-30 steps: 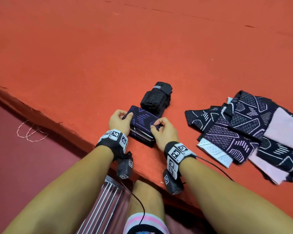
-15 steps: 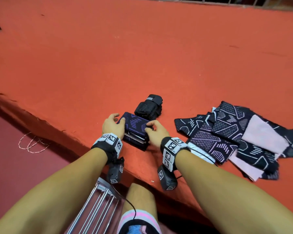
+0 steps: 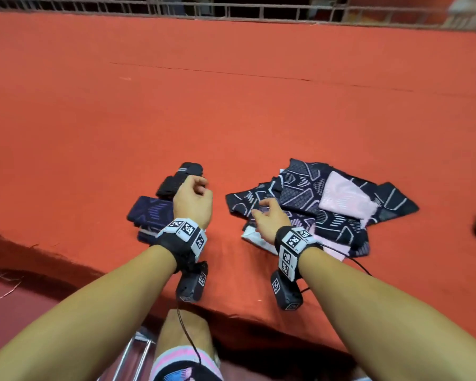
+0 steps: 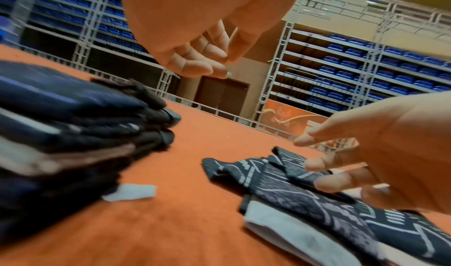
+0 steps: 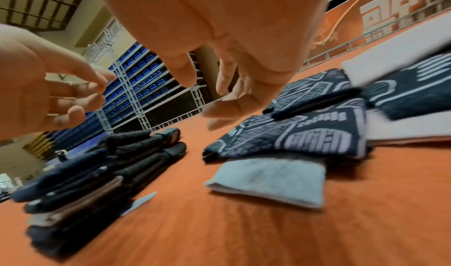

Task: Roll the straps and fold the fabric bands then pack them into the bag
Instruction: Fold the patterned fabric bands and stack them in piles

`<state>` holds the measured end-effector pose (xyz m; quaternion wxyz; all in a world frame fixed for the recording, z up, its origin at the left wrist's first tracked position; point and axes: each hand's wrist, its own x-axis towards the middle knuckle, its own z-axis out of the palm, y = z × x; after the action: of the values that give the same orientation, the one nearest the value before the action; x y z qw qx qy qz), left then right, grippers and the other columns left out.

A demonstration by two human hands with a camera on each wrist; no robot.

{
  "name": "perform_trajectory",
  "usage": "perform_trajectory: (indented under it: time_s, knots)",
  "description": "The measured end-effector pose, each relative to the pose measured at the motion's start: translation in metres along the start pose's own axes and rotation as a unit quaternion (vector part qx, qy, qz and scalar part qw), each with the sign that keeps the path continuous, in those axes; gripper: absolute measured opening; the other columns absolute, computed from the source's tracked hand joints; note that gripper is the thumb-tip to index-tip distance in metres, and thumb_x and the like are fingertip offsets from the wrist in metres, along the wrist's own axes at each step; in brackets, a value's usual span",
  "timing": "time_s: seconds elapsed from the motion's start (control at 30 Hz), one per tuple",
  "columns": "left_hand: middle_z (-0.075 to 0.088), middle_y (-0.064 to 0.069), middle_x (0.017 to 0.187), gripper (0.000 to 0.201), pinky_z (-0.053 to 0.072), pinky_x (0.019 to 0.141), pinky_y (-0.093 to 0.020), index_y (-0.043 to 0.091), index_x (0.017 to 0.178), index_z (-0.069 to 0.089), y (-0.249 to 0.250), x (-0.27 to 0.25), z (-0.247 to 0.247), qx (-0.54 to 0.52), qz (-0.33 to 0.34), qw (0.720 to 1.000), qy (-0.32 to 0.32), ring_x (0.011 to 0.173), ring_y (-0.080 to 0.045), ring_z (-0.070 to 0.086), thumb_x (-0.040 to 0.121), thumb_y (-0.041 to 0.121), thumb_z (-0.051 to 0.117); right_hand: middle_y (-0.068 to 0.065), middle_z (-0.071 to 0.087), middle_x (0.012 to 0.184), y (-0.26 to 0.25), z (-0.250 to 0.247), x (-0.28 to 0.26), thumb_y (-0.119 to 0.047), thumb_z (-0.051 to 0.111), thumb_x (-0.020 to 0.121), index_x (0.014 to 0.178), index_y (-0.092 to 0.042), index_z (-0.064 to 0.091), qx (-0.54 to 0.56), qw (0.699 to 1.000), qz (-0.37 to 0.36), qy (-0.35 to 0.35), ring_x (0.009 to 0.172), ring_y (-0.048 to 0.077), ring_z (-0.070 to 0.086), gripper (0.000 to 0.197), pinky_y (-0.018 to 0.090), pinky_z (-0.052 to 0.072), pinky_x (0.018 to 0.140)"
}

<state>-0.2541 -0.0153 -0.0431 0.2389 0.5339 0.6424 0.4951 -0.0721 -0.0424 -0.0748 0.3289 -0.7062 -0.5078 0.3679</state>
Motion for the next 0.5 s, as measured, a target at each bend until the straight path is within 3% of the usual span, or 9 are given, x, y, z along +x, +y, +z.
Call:
perform_trajectory:
  time_s: [0.17, 0.27, 0.33, 0.4, 0.5]
  knots:
    - [0.067, 0.008, 0.077, 0.016, 0.048, 0.065, -0.028, 0.029, 0.086, 0.067, 0.004, -0.018, 0.079, 0.003, -0.011, 0.992, -0.127, 0.071, -0.015, 0.064, 0.085, 0.016, 0.058, 0.0, 0.067, 0.094, 0.043, -0.05, 0.014, -0.034, 0.057, 0.094, 0.121, -0.021, 0.054, -0.018, 0.997, 0.023, 0.078, 0.087, 0.022, 0.065, 0.03, 0.033, 0.049, 0.079]
    - [0.07, 0.008, 0.086, 0.016, 0.052, 0.071, -0.031, 0.032, 0.095, 0.068, 0.003, -0.026, 0.122, 0.014, -0.017, 0.983, -0.184, 0.076, -0.018, 0.067, 0.089, 0.02, 0.06, 0.007, 0.065, 0.112, 0.071, -0.076, 0.02, -0.031, 0.058, 0.094, 0.124, -0.021, 0.056, -0.023, 0.993, 0.038, 0.107, 0.097, 0.024, 0.063, 0.032, 0.029, 0.047, 0.083]
    - [0.069, 0.008, 0.098, 0.019, 0.05, 0.08, -0.03, 0.029, 0.106, 0.07, 0.002, -0.03, 0.148, 0.032, -0.019, 0.976, -0.213, 0.087, -0.016, 0.065, 0.092, 0.021, 0.06, 0.009, 0.064, 0.118, 0.085, -0.088, 0.02, -0.028, 0.058, 0.094, 0.129, -0.019, 0.057, -0.03, 0.992, 0.047, 0.109, 0.106, 0.026, 0.063, 0.035, 0.029, 0.045, 0.089]
    - [0.068, 0.004, 0.106, 0.022, 0.047, 0.086, -0.028, 0.025, 0.115, 0.069, 0.003, -0.036, 0.169, 0.034, -0.026, 0.97, -0.238, 0.098, -0.017, 0.063, 0.095, 0.022, 0.061, 0.008, 0.066, 0.118, 0.095, -0.093, 0.022, -0.028, 0.058, 0.095, 0.129, -0.02, 0.058, -0.03, 0.994, 0.052, 0.095, 0.109, 0.026, 0.063, 0.035, 0.029, 0.045, 0.092]
    - [0.064, 0.006, 0.108, 0.026, 0.046, 0.085, -0.027, 0.025, 0.121, 0.067, 0.006, -0.041, 0.19, 0.034, -0.05, 0.967, -0.246, 0.099, -0.015, 0.061, 0.096, 0.025, 0.062, 0.002, 0.066, 0.106, 0.102, -0.094, 0.023, -0.028, 0.057, 0.094, 0.127, -0.021, 0.058, -0.014, 0.995, 0.06, 0.074, 0.106, 0.024, 0.063, 0.034, 0.03, 0.046, 0.095]
